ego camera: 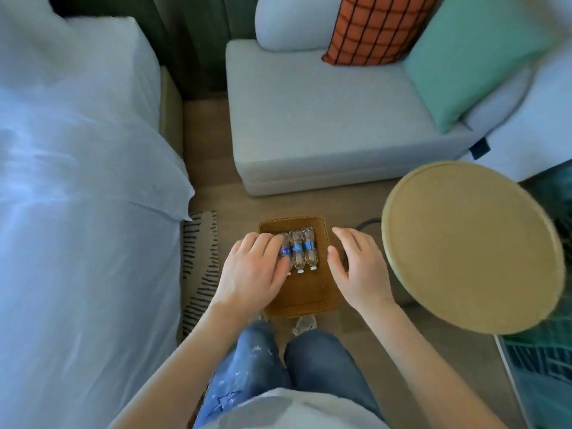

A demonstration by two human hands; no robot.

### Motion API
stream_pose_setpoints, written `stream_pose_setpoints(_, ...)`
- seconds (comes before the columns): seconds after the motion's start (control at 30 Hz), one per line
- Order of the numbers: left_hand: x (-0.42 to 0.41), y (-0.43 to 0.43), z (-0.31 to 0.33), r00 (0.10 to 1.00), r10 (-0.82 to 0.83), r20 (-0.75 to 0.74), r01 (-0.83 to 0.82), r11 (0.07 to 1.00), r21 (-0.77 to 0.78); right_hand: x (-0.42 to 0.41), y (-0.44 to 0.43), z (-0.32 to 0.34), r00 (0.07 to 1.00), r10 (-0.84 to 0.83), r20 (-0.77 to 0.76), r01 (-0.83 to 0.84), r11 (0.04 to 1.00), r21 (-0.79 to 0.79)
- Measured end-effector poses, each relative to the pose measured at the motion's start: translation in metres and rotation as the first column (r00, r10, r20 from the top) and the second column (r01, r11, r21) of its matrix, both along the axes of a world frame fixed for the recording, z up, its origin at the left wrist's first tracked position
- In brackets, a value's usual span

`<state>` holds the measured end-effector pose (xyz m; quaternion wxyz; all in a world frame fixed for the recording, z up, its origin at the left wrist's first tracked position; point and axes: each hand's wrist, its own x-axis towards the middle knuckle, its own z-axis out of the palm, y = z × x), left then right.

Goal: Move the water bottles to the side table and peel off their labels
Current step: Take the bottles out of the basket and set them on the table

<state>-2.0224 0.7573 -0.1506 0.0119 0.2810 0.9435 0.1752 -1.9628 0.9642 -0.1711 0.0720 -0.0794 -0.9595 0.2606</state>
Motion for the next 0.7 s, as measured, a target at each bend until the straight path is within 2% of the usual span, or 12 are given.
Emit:
stream_pose_setpoints(0.17, 0.009, -0.008, 0.076, 0.989, 0.014, -0.147, -0.001, 0.996, 0.089, 0.012, 0.010, 0.075, 0.989, 0.039, -0.139, -0.037, 0.999, 0.019)
stream_pose_setpoints(0.3, 0.015, -0.018, 0.077, 0.963, 0.021, -0.267, 0.016, 0.990, 0.139, 0.026, 0.018, 0.081, 0.975, 0.053, -0.218, -0.043, 0.998, 0.051)
stream_pose_setpoints(0.37, 0.021, -0.024, 0.063, 0.974, 0.014, -0.228, 0.011, 0.994, 0.106, 0.033, 0.018, 0.072, 0.983, 0.056, -0.172, -0.050, 0.998, 0.044)
stream_pose_setpoints(0.5, 0.033, -0.028, 0.040, 1.000, 0.019, -0.005, -0.019, 0.999, -0.036, 0.041, 0.021, 0.056, 0.995, 0.088, -0.044, -0.086, 0.995, 0.043)
stream_pose_setpoints(0.7, 0.010, -0.018, 0.050, 1.000, -0.003, -0.006, 0.003, 1.000, -0.020, 0.019, 0.043, 0.061, 0.991, 0.090, -0.103, -0.081, 0.993, 0.089)
